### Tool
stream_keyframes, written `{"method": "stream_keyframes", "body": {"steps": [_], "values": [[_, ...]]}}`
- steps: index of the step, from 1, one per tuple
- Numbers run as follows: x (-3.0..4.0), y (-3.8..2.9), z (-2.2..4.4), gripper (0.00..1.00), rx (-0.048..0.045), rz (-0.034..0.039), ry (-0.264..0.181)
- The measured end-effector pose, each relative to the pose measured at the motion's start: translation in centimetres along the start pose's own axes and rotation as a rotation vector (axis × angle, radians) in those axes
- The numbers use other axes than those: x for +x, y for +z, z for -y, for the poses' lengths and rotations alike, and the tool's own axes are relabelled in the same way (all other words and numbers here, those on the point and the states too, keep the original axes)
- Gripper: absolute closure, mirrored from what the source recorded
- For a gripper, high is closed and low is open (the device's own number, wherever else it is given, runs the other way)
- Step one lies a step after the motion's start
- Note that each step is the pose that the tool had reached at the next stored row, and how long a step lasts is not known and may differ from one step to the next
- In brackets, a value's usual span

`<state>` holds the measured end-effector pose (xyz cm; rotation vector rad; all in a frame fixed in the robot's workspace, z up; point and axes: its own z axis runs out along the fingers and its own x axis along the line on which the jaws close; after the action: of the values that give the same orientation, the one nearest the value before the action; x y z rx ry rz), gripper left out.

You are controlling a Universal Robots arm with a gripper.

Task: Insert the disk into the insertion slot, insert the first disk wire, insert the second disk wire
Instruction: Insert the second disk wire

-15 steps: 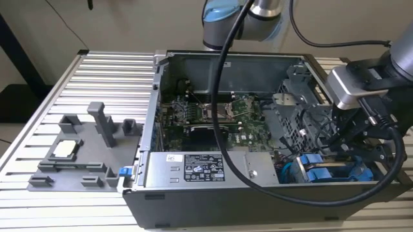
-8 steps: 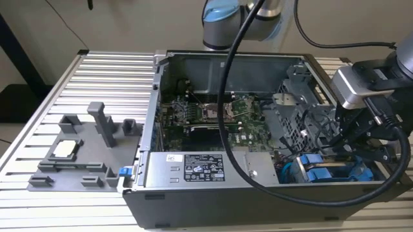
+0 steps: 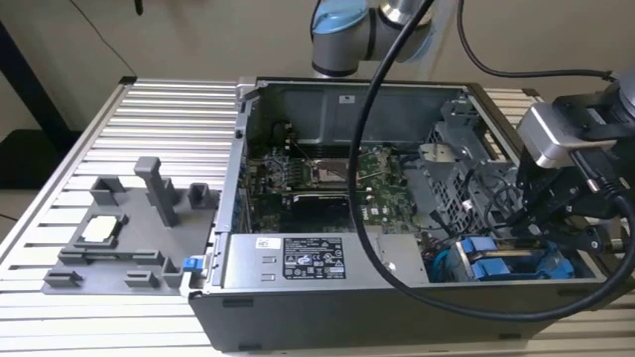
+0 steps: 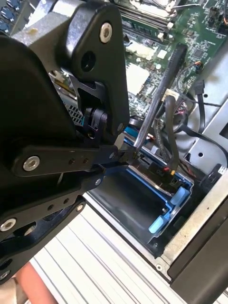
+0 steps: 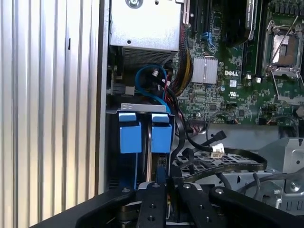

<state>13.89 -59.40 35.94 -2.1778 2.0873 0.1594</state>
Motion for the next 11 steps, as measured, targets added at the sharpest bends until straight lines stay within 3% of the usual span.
{"method": "stream_keyframes", "body": {"steps": [11], "values": [[0.10,0.55,0.26,0.84,-0.0058,-0.0002,0.033]]}}
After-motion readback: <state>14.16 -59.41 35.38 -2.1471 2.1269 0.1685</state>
